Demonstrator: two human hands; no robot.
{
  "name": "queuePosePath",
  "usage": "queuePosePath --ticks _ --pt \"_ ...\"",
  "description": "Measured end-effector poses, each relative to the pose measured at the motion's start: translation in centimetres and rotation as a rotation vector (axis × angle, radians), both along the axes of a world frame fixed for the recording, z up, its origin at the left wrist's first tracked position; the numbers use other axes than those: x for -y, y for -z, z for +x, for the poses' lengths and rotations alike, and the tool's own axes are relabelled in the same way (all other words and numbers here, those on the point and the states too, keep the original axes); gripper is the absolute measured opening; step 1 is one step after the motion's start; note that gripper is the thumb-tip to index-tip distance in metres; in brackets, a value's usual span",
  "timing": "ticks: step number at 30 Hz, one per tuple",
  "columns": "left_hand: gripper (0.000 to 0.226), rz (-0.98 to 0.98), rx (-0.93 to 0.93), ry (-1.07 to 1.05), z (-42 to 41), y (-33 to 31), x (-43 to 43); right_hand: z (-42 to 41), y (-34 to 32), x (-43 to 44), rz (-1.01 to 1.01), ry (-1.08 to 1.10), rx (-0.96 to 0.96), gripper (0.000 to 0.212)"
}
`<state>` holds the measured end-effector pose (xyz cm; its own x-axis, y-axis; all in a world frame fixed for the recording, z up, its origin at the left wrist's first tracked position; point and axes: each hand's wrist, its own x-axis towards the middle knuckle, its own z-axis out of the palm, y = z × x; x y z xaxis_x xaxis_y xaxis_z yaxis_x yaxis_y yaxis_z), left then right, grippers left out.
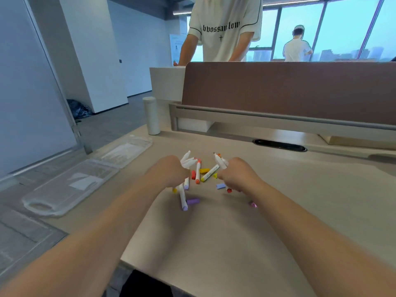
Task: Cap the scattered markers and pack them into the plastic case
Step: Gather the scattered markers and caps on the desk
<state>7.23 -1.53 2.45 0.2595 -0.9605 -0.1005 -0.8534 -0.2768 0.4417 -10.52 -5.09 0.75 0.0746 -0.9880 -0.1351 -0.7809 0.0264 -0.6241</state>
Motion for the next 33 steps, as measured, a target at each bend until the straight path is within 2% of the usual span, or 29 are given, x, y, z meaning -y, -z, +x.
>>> queuePosePath --ticks 5,8,11,13,16,20,22,27,30,33 --pt "0.027 0.080 -0.072 -0.007 0.8 -0.1 -1.8 1.6 0.1 -0.6 0.018 -0.043 0.012 0.018" --pt "0.027 0.140 -0.017 0.028 0.8 0.3 -1.9 2.0 0.0 -0.5 0.010 -0.039 0.019 0.014" --pt "0.014 0.161 0.094 0.047 0.4 0.5 -2.1 2.1 0.0 -0.3 0.011 -0.039 0.017 0.013" --pt "0.026 0.201 0.165 0.056 0.2 1.0 -1.8 2.1 0.3 0.0 0.018 -0.038 0.007 0.014" --pt "0.015 0.187 0.188 0.080 0.3 1.6 -1.2 2.4 0.7 0.6 -0.015 -0.068 -0.048 0.015" --pt "0.031 0.177 0.204 0.070 0.1 2.2 -0.9 2.8 1.0 0.7 -0.074 -0.088 -0.132 0.028" --pt "0.030 0.204 0.229 0.075 0.2 2.6 -0.6 3.0 1.2 0.9 -0.111 -0.092 -0.139 0.032" --pt "0.029 0.256 0.259 0.105 -0.2 1.5 -0.8 3.2 1.8 1.7 -0.124 -0.084 -0.151 0.018" --pt "0.027 0.293 0.329 0.116 -0.1 1.1 -1.2 3.3 1.8 1.7 -0.121 -0.080 -0.152 0.016" --pt "0.024 0.319 0.322 0.087 0.6 1.4 -1.3 3.5 1.6 1.7 -0.116 -0.086 -0.170 0.016"
